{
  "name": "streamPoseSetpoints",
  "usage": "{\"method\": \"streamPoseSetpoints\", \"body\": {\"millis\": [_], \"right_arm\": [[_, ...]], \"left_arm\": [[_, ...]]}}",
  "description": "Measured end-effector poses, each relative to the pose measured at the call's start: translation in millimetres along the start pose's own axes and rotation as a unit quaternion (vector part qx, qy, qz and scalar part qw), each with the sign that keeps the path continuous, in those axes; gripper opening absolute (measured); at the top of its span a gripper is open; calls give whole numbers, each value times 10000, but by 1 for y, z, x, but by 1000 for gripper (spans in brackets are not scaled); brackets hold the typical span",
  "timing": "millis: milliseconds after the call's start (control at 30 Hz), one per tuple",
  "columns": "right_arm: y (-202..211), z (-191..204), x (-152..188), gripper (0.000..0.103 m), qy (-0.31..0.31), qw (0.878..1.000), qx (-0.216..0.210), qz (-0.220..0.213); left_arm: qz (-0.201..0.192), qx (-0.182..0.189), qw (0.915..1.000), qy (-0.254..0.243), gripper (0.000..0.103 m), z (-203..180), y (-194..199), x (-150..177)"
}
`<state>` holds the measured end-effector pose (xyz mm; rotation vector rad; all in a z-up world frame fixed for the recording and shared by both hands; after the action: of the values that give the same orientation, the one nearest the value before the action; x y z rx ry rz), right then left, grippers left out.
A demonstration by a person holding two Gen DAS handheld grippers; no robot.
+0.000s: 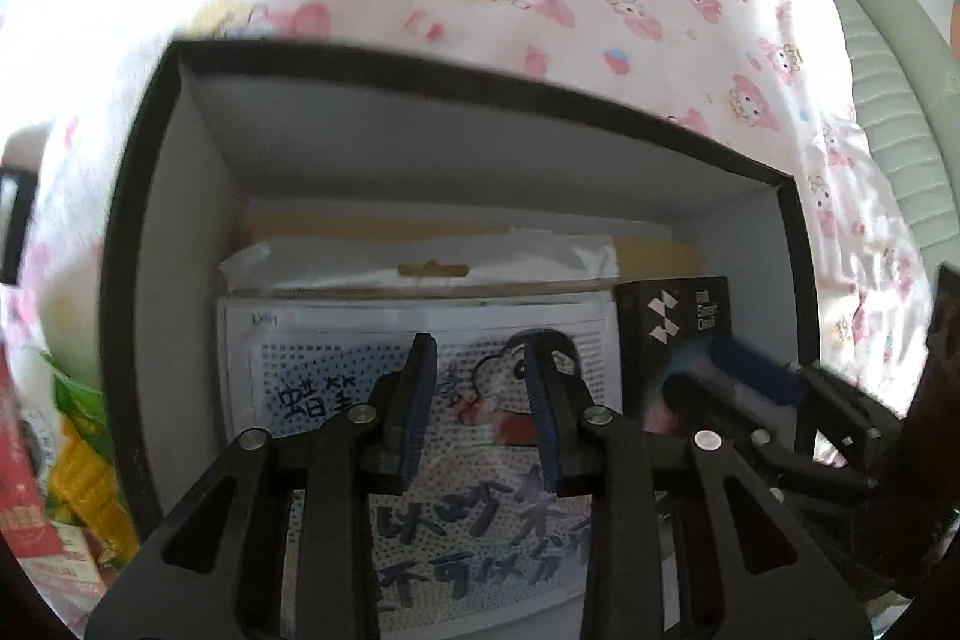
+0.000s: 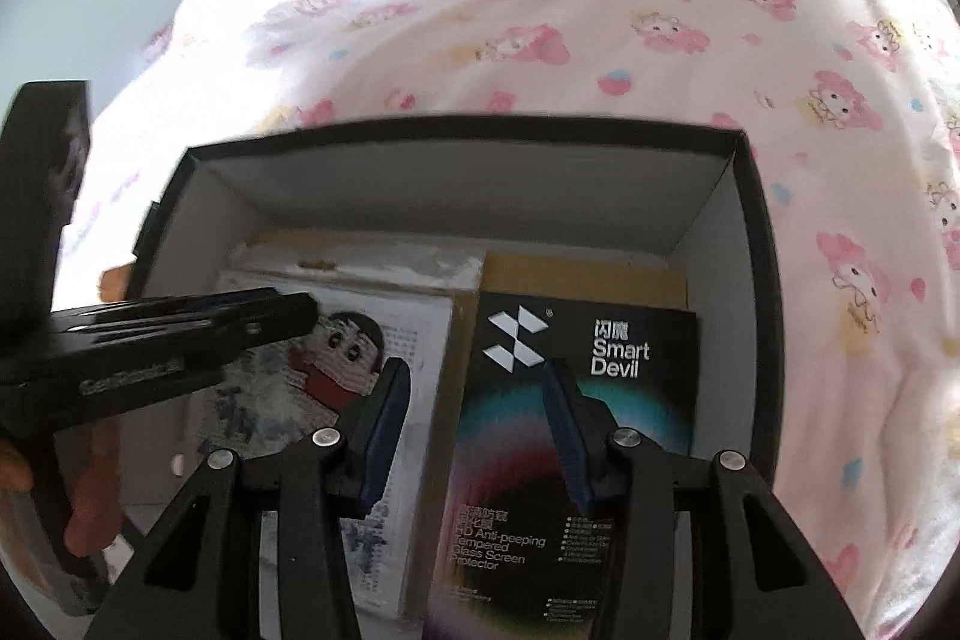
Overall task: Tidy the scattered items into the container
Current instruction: 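Push the Smart Devil box upright against the box wall with the left tool, then withdraw the left tool from the black box toward the scattered items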
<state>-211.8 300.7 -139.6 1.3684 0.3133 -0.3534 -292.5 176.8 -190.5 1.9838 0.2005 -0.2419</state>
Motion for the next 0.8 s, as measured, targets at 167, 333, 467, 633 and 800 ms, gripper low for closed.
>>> {"method": "streamPoseSetpoints", "body": {"millis": [167, 333, 467, 633, 800], "right_arm": [[-20, -11, 13, 42, -435, 9969, -420, 507], [-15, -25, 22, 45, -492, 9963, -450, 542], [-1, -30, 33, 52, -699, 9960, -251, 488], [52, -16, 36, 52, -427, 9980, 250, -398], [103, 0, 44, 52, -355, 9936, 434, -985]], "left_arm": [[68, 46, 9999, 85, 30, 2, -2, 4], [106, 111, 9993, 353, 31, 1, 0, 16], [78, 228, 9995, 221, 32, -8, 12, 38], [-461, 245, 9985, -184, 46, -28, 55, 61], [-956, 317, 9935, -535, 47, -44, 108, 86]]}}
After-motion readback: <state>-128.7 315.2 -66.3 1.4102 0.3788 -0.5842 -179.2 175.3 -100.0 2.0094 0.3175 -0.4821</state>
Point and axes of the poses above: each gripper's, at about its wrist camera, not at the fingertips, and y roughly against the way its jaws point, z to its left, x to its underside, the point moved 5 cm from there along -y, roughly the way its jaws point, and after that the axes turned 3 degrees about -z, right-handed, at the moved point
